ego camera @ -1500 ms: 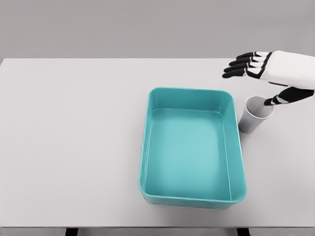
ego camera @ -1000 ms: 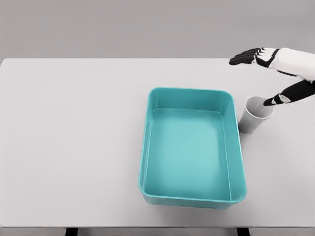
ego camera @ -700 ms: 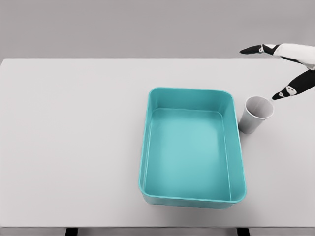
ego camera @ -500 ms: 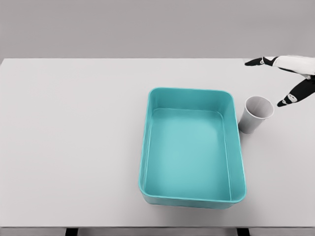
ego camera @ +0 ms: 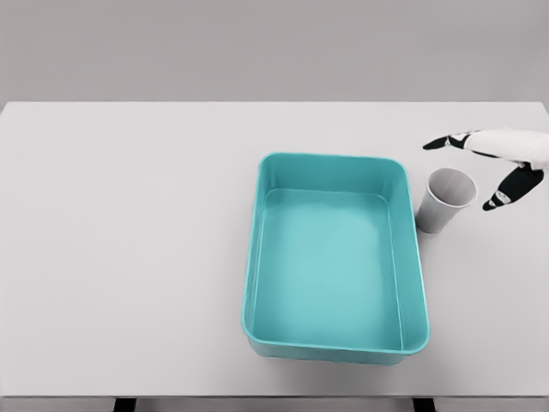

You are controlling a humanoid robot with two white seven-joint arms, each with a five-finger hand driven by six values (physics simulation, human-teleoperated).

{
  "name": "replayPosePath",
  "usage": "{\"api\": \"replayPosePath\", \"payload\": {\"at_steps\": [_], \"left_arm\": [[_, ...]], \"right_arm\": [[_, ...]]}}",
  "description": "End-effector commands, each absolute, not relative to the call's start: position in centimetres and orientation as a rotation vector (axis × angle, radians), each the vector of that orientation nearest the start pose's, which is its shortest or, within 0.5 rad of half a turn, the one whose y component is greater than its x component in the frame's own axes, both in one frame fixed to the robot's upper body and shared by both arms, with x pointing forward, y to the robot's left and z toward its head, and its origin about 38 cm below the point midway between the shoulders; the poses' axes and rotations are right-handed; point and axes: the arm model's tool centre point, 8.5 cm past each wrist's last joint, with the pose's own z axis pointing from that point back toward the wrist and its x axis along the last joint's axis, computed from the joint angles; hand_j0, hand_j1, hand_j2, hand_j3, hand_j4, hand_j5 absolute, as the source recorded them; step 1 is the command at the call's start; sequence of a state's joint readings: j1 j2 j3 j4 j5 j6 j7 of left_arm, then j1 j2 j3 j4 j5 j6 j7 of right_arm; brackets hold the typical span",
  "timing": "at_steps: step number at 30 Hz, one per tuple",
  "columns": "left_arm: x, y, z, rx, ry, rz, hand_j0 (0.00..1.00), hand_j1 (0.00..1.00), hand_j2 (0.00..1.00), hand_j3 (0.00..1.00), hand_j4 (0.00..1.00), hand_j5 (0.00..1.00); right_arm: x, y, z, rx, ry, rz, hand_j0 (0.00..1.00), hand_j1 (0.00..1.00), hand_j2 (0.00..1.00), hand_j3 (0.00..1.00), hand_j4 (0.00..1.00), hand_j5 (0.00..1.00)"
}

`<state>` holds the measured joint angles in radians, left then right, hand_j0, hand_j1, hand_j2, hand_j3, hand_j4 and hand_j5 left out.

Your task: Put the paper cup into the basket with your right arm

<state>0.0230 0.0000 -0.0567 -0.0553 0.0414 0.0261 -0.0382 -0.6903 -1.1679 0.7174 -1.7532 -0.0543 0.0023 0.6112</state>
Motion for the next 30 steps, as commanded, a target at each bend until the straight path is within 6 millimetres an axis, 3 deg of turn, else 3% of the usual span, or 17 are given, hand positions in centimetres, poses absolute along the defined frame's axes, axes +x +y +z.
{"api": "replayPosePath", "payload": {"at_steps": [1,18,30], "left_arm": [[0.2,26.7,-26.3,0.046,-0.005,-0.016,1.0,1.0,1.0,1.0,1.0,1.0],[0.3,26.7,-26.3,0.046,-0.007,-0.016,1.0,1.0,1.0,1.0,1.0,1.0],[0.2,26.7,-26.3,0.046,-0.005,-0.016,1.0,1.0,1.0,1.0,1.0,1.0]], "right_arm": [[39.9,-35.6,27.3,-0.37,-1.09,1.7,0.99,0.99,0.99,0.99,0.99,0.99],[40.1,-35.0,25.3,-0.454,-1.012,1.796,0.97,0.97,0.97,0.97,0.97,0.97],[40.4,-34.7,25.0,-0.455,-1.016,1.797,0.97,0.97,0.97,0.97,0.97,0.97]]}}
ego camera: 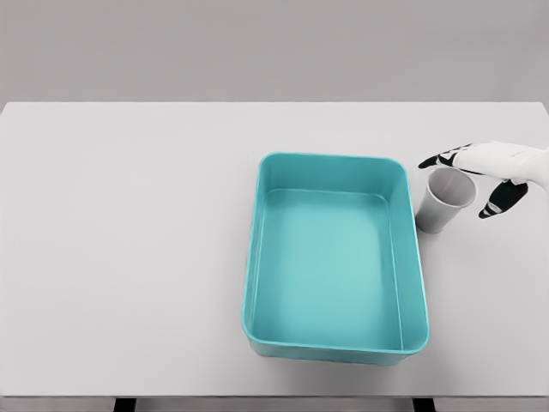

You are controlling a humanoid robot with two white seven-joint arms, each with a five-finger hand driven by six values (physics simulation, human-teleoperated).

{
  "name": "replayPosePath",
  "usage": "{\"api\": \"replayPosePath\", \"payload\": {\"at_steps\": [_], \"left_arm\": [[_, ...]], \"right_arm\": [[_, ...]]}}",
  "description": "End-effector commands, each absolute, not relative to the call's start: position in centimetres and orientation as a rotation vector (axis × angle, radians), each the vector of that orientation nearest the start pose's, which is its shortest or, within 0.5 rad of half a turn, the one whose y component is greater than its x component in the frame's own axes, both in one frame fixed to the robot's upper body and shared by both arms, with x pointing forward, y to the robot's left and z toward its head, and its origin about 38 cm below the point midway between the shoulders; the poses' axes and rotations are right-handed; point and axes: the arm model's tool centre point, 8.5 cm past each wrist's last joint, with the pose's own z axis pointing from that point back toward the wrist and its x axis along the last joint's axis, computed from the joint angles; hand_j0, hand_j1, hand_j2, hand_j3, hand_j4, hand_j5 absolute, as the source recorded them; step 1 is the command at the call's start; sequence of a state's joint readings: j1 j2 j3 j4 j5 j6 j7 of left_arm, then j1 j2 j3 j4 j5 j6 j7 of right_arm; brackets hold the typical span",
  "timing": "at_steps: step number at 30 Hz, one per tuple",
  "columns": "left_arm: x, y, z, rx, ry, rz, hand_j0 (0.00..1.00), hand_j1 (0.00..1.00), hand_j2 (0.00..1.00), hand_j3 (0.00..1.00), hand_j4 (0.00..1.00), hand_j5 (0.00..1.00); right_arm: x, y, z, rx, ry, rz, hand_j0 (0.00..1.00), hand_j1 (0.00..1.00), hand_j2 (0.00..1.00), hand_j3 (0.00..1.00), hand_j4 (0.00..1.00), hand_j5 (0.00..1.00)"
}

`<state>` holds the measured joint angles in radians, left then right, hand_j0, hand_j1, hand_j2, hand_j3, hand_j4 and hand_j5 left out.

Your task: Put the paper cup into the basket with your right arm

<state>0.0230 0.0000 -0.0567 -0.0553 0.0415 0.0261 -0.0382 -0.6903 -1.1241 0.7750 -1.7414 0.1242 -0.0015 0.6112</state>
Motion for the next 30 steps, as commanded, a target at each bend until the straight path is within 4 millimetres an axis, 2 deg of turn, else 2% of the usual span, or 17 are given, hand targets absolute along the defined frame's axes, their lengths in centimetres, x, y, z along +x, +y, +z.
{"api": "replayPosePath", "payload": {"at_steps": [1,26,28,30], "left_arm": [[0.3,26.7,-26.3,0.046,-0.007,-0.016,1.0,1.0,1.0,1.0,1.0,1.0],[0.2,26.7,-26.3,0.046,-0.005,-0.016,1.0,1.0,1.0,1.0,1.0,1.0],[0.2,26.7,-26.3,0.046,-0.005,-0.016,1.0,1.0,1.0,1.0,1.0,1.0],[0.2,26.7,-26.3,0.046,-0.005,-0.016,1.0,1.0,1.0,1.0,1.0,1.0]], "right_arm": [[40.4,-34.6,24.9,-0.452,-1.019,1.797,0.97,0.97,0.97,0.97,0.97,0.97],[41.1,-34.3,23.9,-0.438,-1.018,1.783,0.97,0.97,0.97,0.97,0.97,0.97],[41.1,-34.3,23.9,-0.438,-1.018,1.783,0.97,0.97,0.97,0.97,0.97,0.97],[41.1,-34.3,23.9,-0.437,-1.019,1.784,0.88,0.88,0.88,0.88,0.88,0.88]]}}
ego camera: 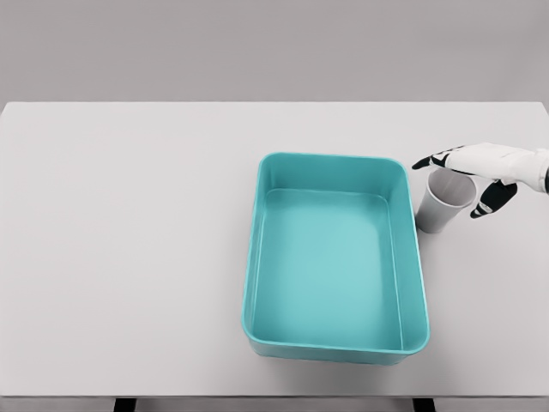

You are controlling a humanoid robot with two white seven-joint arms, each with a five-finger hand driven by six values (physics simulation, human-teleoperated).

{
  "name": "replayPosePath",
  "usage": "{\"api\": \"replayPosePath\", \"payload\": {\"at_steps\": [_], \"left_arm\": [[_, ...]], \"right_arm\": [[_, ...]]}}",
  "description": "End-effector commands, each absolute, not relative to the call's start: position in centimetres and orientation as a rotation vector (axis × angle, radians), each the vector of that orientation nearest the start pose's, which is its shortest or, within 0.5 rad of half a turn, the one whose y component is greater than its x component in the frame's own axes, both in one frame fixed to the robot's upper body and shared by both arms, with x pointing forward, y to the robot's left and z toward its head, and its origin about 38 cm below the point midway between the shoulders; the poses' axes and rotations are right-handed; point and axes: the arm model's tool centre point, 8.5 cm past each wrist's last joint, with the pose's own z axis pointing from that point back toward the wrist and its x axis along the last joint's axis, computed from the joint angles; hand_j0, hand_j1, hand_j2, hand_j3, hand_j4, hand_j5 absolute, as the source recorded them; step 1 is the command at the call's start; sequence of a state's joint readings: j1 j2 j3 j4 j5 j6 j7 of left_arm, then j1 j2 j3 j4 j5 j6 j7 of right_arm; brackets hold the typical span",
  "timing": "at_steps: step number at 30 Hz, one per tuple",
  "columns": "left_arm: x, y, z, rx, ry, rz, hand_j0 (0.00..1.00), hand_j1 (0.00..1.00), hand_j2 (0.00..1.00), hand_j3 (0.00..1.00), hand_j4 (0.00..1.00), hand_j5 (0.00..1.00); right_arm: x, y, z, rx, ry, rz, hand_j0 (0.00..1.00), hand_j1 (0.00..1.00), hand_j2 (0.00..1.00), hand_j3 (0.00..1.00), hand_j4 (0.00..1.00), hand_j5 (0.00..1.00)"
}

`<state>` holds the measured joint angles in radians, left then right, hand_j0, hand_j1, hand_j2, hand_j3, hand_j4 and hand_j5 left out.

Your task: Put the paper cup into the basket with your right arm

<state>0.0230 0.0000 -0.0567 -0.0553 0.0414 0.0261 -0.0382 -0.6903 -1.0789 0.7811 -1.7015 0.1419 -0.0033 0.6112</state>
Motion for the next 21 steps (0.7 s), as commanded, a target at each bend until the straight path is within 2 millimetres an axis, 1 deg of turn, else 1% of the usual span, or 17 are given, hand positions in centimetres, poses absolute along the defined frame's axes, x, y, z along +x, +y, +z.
{"api": "replayPosePath", "payload": {"at_steps": [1,2,9,12,14,16,21], "left_arm": [[0.16,26.74,-26.32,0.046,-0.005,-0.016,1.0,1.0,1.0,1.0,1.0,1.0],[0.16,26.74,-26.32,0.046,-0.005,-0.016,1.0,1.0,1.0,1.0,1.0,1.0],[0.16,26.74,-26.32,0.046,-0.005,-0.016,1.0,1.0,1.0,1.0,1.0,1.0],[0.26,26.74,-26.32,0.046,-0.007,-0.016,1.0,1.0,1.0,1.0,1.0,1.0],[0.16,26.74,-26.32,0.046,-0.005,-0.016,1.0,1.0,1.0,1.0,1.0,1.0],[0.26,26.74,-26.32,0.046,-0.007,-0.016,1.0,1.0,1.0,1.0,1.0,1.0],[0.16,26.74,-26.32,0.046,-0.005,-0.016,1.0,1.0,1.0,1.0,1.0,1.0]], "right_arm": [[41.09,-34.24,23.9,-0.437,-1.02,1.785,0.87,0.87,0.87,0.87,0.87,0.87],[41.08,-34.19,23.91,-0.436,-1.021,1.787,0.86,0.86,0.86,0.86,0.86,0.86],[41.04,-34.14,23.88,-0.434,-1.021,1.789,0.86,0.86,0.86,0.86,0.86,0.86],[41.0,-34.1,23.92,-0.435,-1.022,1.791,0.82,0.82,0.82,0.82,0.82,0.82],[41.0,-34.1,23.92,-0.435,-1.022,1.791,0.82,0.82,0.82,0.82,0.82,0.82],[41.0,-34.1,23.92,-0.435,-1.022,1.791,0.77,0.77,0.77,0.77,0.77,0.77],[40.97,-34.29,24.13,-0.442,-1.02,1.79,0.75,0.75,0.75,0.75,0.75,0.75]]}}
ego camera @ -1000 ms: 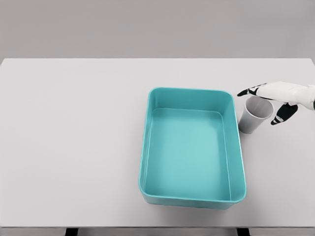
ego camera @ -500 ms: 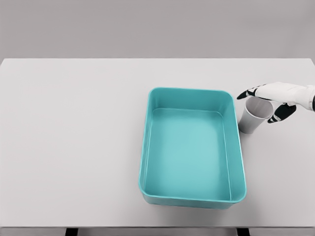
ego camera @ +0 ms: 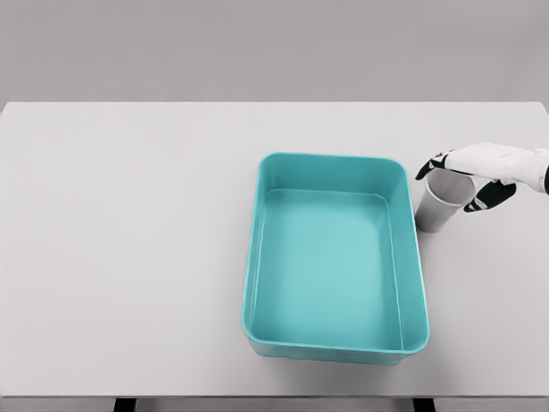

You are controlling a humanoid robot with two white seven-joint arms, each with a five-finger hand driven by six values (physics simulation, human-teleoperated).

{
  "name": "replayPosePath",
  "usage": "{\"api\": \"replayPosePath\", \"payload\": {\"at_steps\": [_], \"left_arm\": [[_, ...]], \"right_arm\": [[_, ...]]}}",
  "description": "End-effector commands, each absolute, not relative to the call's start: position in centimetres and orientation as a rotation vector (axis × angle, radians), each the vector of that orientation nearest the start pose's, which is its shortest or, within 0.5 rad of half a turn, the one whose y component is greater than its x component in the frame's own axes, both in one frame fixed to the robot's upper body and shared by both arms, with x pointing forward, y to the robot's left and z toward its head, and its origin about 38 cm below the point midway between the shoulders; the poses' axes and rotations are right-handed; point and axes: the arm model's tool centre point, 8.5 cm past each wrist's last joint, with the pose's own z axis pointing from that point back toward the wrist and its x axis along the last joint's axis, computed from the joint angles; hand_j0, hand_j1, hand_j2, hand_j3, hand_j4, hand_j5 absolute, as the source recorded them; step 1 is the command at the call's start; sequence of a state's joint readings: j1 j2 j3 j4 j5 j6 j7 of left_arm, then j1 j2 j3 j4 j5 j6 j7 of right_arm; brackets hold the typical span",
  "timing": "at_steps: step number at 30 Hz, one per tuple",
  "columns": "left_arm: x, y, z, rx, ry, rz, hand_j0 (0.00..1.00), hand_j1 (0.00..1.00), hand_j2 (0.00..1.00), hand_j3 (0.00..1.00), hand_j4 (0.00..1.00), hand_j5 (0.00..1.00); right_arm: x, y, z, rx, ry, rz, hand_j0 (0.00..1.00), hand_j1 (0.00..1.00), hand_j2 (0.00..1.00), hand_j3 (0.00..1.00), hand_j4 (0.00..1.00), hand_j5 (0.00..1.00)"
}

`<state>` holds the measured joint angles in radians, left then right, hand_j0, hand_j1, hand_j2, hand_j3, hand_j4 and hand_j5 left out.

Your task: Put the paper cup into the basket with your right arm

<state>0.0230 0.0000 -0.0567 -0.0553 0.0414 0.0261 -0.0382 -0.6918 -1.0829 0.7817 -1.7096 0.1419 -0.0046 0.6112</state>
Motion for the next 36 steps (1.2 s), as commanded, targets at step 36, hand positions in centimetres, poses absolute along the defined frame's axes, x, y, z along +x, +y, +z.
{"api": "replayPosePath", "payload": {"at_steps": [36], "left_arm": [[0.2,26.7,-26.3,0.046,-0.005,-0.016,1.0,1.0,1.0,1.0,1.0,1.0]], "right_arm": [[40.7,-34.6,28.9,-0.517,-1.099,1.854,0.76,0.76,0.76,0.76,0.76,0.76]]}}
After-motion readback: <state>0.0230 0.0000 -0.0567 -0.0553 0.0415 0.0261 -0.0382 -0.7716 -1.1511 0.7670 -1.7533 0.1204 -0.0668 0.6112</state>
